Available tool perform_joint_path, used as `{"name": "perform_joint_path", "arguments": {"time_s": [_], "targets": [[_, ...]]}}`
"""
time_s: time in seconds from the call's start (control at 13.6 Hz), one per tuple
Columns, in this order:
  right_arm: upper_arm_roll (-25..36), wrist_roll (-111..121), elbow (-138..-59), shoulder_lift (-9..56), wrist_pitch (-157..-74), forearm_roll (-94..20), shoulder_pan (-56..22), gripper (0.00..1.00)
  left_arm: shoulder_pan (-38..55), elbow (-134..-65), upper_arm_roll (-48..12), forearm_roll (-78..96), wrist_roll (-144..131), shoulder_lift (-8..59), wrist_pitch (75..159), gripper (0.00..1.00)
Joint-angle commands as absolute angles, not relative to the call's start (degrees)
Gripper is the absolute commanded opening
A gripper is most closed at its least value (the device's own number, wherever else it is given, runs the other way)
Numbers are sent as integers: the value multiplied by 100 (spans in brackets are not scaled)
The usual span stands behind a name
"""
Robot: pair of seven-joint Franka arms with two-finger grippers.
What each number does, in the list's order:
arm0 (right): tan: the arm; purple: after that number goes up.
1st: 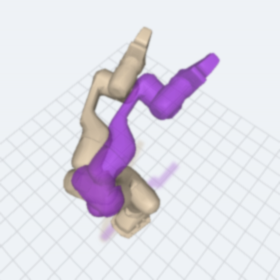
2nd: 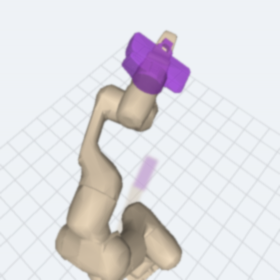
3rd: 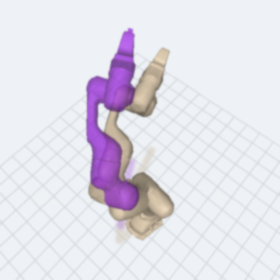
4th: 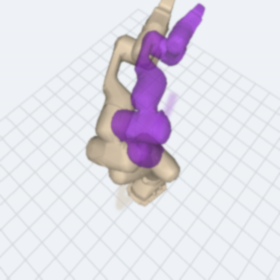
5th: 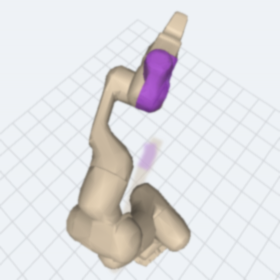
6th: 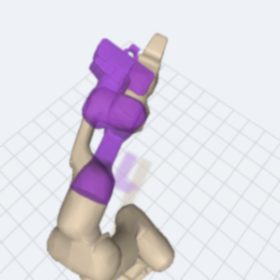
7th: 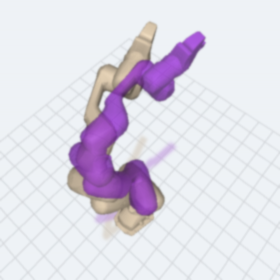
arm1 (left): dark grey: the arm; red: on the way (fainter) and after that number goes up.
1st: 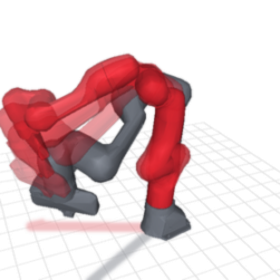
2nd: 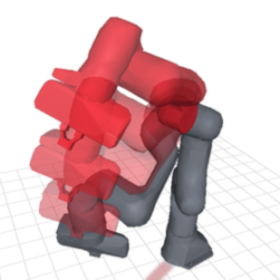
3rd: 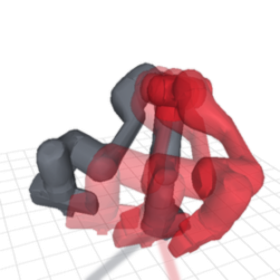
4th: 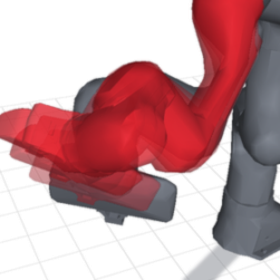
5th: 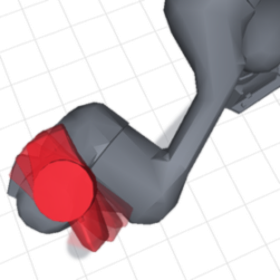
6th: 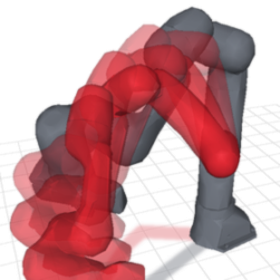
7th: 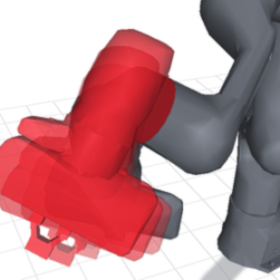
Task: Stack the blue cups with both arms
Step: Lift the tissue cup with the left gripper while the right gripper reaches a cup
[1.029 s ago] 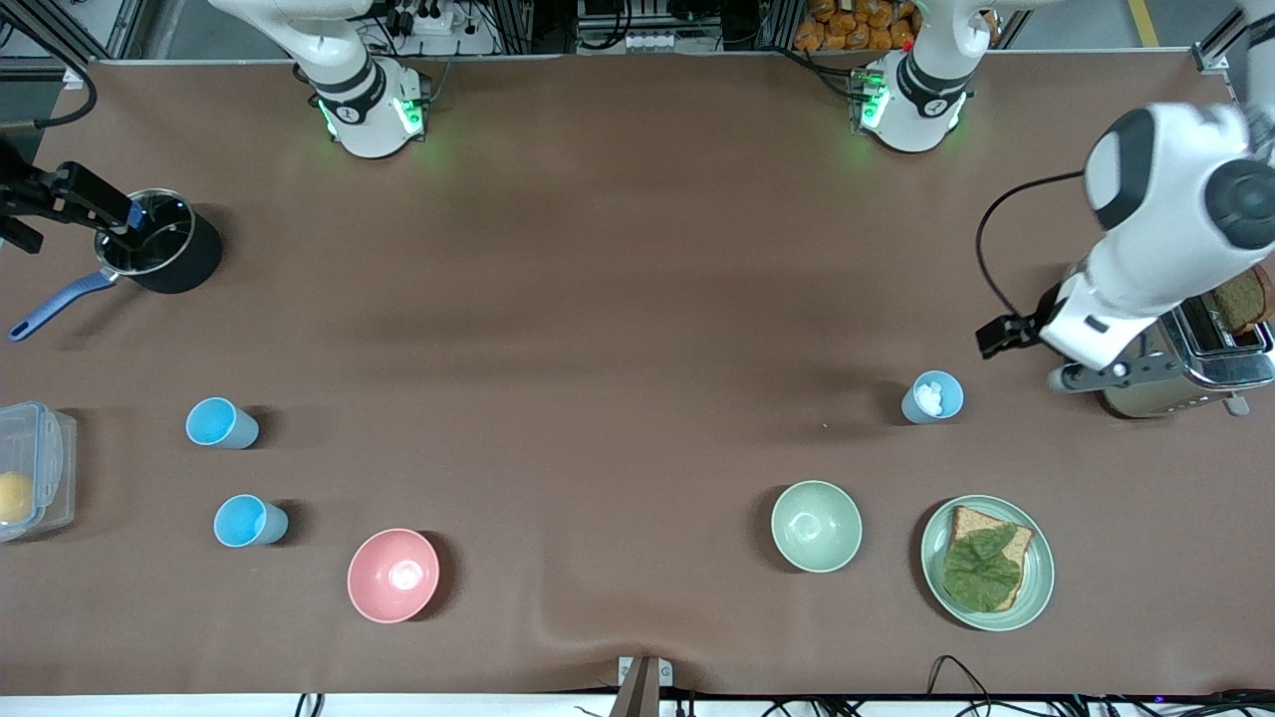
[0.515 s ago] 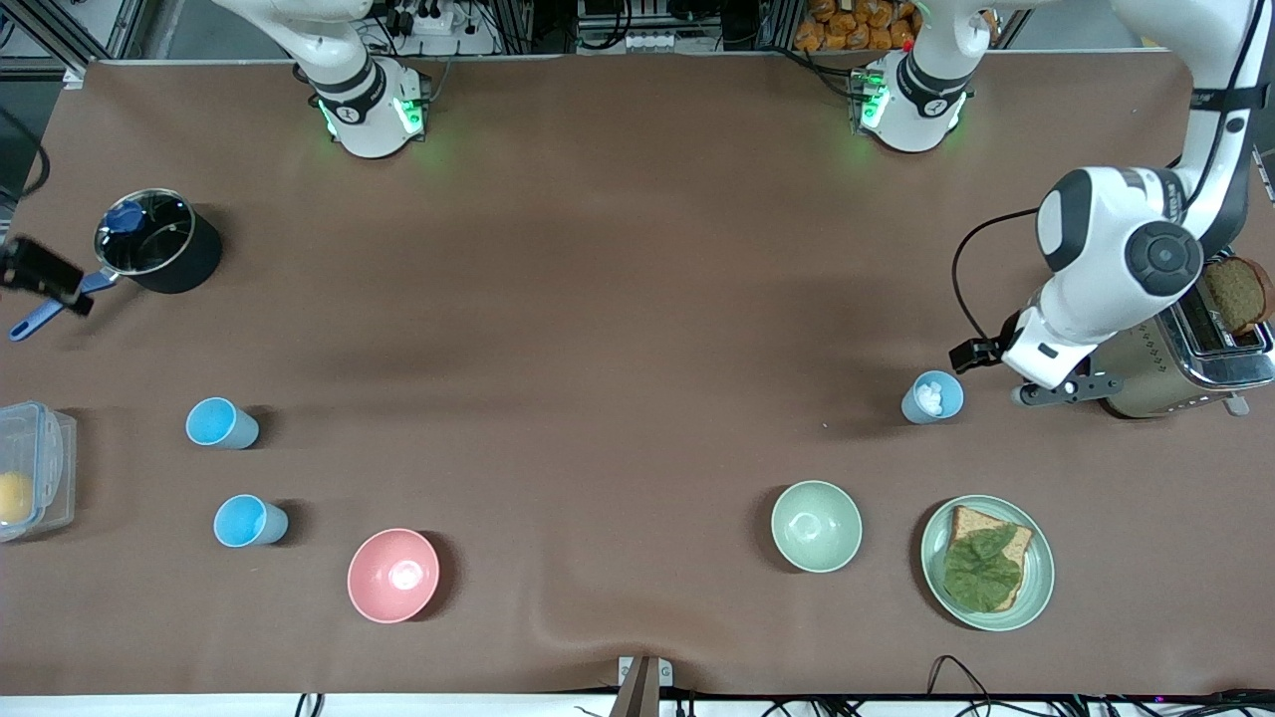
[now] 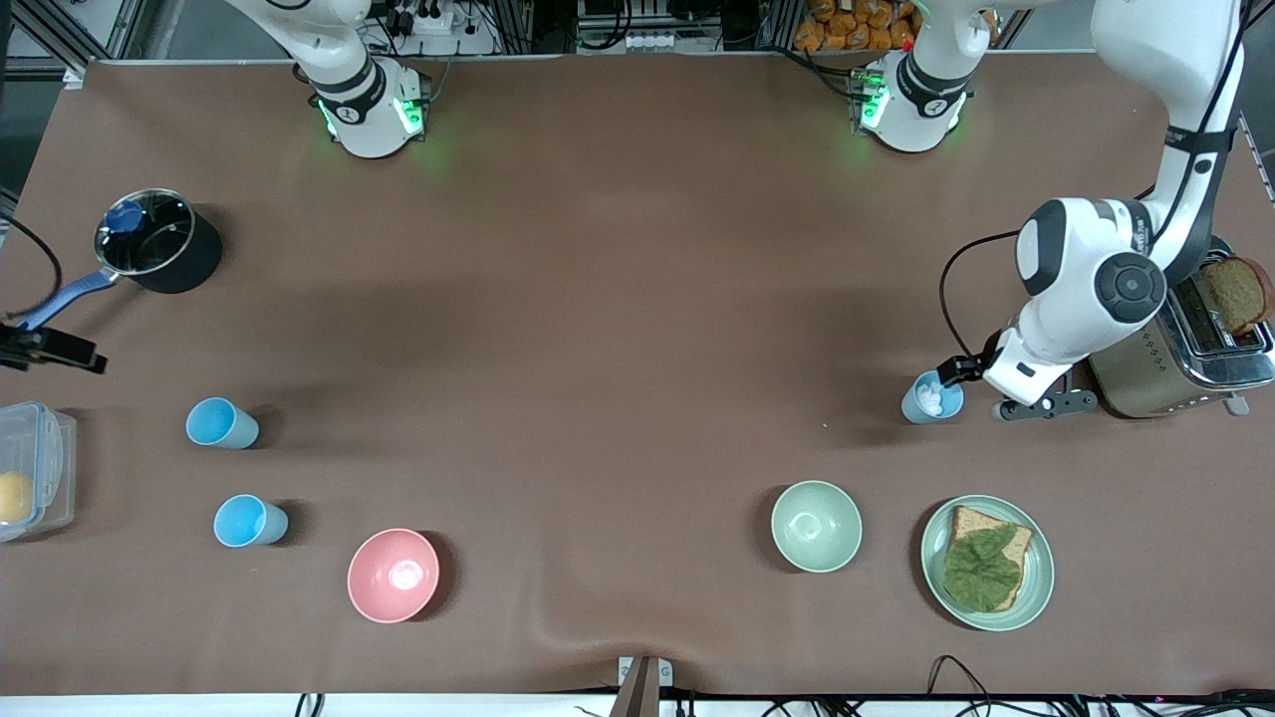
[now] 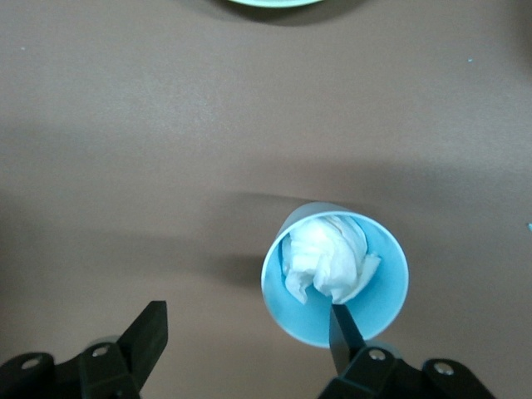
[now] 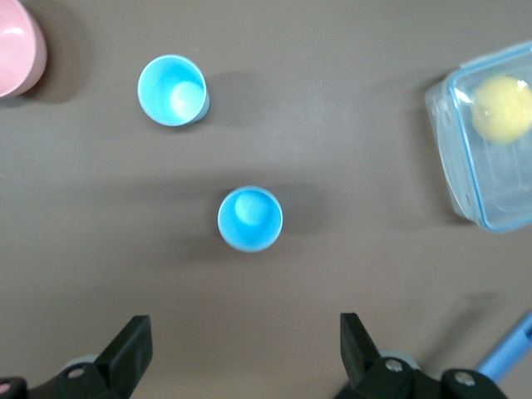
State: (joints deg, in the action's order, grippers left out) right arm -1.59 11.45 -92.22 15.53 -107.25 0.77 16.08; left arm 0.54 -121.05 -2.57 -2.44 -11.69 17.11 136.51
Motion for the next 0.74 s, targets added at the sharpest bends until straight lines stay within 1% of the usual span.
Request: {"name": "perform_joint_path", "arguments": {"time_s": [0.0, 0.07, 0.15, 0.22, 0.29, 0.44, 0.51, 0.59, 0.66], "targets": [[-237, 1213, -10139, 1547, -11913, 9, 1626, 100, 26, -12024, -290, -123, -1213, 1854, 13772, 67], [-237, 1222, -10517, 1582, -12492, 17, 1661, 100, 18, -11971, -290, -123, -1213, 1915, 13790, 58], [-237, 1230, -10782, 1634, -12933, 18, 1670, 100, 26, -11945, -290, -123, -1213, 1977, 13790, 46], [-237, 1230, -10915, 1687, -13181, 18, 1679, 100, 26, -11927, -290, -114, -1213, 2012, 13799, 29], [-229, 1230, -10942, 1722, -13236, 18, 1696, 100, 26, -11909, -290, -114, -1213, 2030, 13825, 20], [-229, 1265, -10951, 1941, -13480, 26, 1827, 100, 35, -11857, -299, -114, -1222, 2118, 13851, 13], [-229, 1448, -10960, 2099, -13735, 26, 1959, 100, 35, -11796, -299, -114, -1222, 2179, 13852, 3], [-237, 1729, -10969, 2240, -13972, 26, 2056, 100, 79, -11760, -299, -114, -1230, 2197, 13852, 0], [-237, 1914, -10986, 2354, -14166, 26, 2126, 100, 114, -11751, -316, -114, -1230, 2197, 13852, 0]]}}
